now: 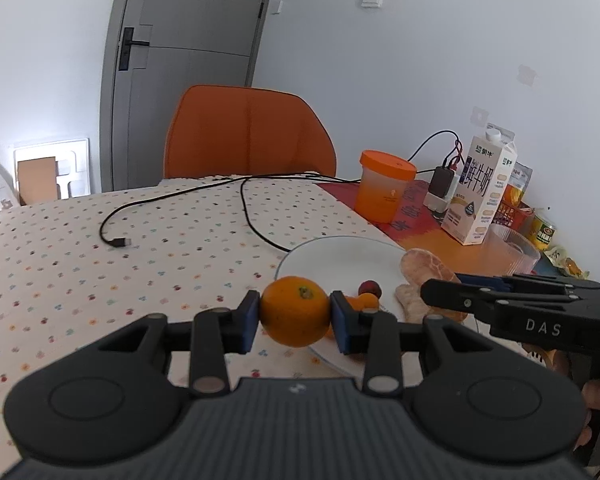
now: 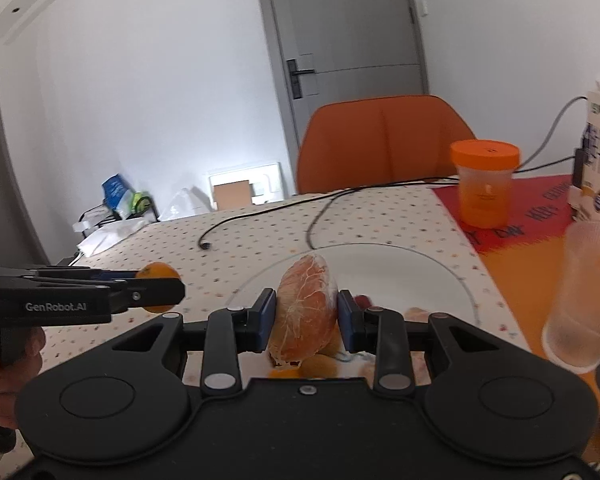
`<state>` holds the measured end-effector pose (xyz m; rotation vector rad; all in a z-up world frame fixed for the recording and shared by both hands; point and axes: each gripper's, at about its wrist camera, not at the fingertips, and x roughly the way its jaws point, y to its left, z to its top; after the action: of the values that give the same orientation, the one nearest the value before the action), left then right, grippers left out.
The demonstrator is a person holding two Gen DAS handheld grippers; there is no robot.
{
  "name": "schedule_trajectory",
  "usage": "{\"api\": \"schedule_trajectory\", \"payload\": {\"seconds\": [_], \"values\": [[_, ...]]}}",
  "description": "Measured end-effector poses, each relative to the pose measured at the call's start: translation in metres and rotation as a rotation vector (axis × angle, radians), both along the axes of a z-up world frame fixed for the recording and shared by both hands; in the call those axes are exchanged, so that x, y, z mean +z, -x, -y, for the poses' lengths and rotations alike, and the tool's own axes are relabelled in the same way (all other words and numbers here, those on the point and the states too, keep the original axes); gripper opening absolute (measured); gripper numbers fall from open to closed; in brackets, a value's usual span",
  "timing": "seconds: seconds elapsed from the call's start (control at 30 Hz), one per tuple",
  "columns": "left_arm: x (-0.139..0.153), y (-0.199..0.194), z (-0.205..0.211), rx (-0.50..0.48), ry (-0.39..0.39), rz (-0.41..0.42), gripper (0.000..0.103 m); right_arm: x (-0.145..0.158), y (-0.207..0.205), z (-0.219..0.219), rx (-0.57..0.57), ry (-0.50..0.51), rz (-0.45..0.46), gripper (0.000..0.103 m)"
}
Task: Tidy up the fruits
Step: 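Carry the orange and grapefruit segment in both tools over the white bowl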
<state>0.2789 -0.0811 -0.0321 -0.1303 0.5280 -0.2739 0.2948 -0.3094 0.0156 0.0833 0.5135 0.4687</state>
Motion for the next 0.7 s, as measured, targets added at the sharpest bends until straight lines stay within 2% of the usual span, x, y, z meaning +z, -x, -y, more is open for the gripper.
{"api": "schedule_trajectory", "payload": {"seconds": [0.53, 0.7], "values": [[-0.008, -0.039, 0.028, -0.038, -0.031, -0.018, 0.036, -0.027, -0.028, 0.031, -0.096, -0.011, -0.044, 0.031], [-0.015, -0.053, 0.034, -0.044, -0.041, -0.031, 0.036, -0.032, -0.042, 0.028, -0.09, -0.025, -0.056, 0.032]]}}
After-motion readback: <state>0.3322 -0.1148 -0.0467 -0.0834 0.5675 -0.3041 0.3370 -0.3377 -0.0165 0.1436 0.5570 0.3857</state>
